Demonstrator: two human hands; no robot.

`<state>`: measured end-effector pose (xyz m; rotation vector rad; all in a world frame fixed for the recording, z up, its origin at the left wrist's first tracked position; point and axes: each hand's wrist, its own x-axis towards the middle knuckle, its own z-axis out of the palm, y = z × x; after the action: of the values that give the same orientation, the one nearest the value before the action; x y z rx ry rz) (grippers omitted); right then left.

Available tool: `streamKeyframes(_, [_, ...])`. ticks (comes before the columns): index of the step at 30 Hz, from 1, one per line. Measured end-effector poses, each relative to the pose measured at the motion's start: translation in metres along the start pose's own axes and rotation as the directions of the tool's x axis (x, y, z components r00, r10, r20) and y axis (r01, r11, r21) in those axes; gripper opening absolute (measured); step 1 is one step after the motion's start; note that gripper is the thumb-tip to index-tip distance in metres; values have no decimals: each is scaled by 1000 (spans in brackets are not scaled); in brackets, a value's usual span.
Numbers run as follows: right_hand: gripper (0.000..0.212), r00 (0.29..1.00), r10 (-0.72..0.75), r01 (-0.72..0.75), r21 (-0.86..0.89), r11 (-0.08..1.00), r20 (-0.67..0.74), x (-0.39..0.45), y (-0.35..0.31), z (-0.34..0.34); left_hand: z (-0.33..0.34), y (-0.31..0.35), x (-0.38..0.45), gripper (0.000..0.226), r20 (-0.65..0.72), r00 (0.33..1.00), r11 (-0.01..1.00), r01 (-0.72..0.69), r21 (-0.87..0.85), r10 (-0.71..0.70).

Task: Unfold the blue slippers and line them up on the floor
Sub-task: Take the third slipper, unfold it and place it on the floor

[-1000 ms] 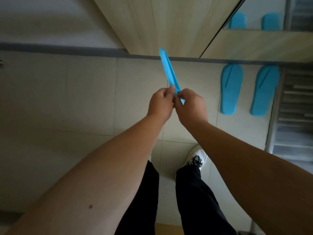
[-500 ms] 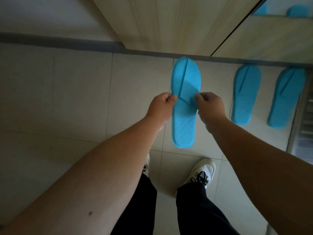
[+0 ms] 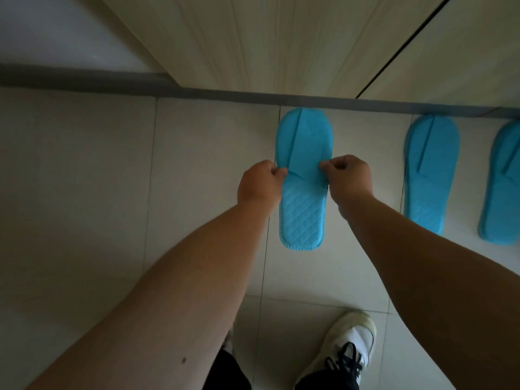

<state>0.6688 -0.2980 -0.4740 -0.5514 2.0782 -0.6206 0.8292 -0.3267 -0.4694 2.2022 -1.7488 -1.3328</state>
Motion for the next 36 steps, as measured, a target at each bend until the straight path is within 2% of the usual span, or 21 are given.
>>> streamKeyframes(4, [14,1000,-25,23,-91,996,-11,31,7,12,13,-2,31,25,0,1000,999,-9,40,9])
streamKeyframes(8, [13,1000,-25,24,-112,993,-8,50,13,23,24,-5,50,20,-46,999,996,-2,90,7])
streamKeyframes(15, [7,999,-30,28,-188,982,-12,62,16,30,32,-13,62,22,-3,1000,993,-17,119,17])
streamKeyframes(18, [13,1000,-29,26,-240,970,-10,65,16,34,31,-14,70,22,-9,1000,990,-18,142,19])
streamKeyframes(24, [9,999,-9,-2,-296,955,-36,70,21,41,32,-17,78,18,-19,999,987,-28,160,31])
streamKeyframes(31, [18,1000,-4,-7,-402,916,-25,71,21,42,35,-15,77,16,-26,999,987,-16,161,20])
streamKeyframes(36, [45,997,82,-74,-469,880,-4,63,9,20,20,2,63,24,23,999,980,26,197,-31])
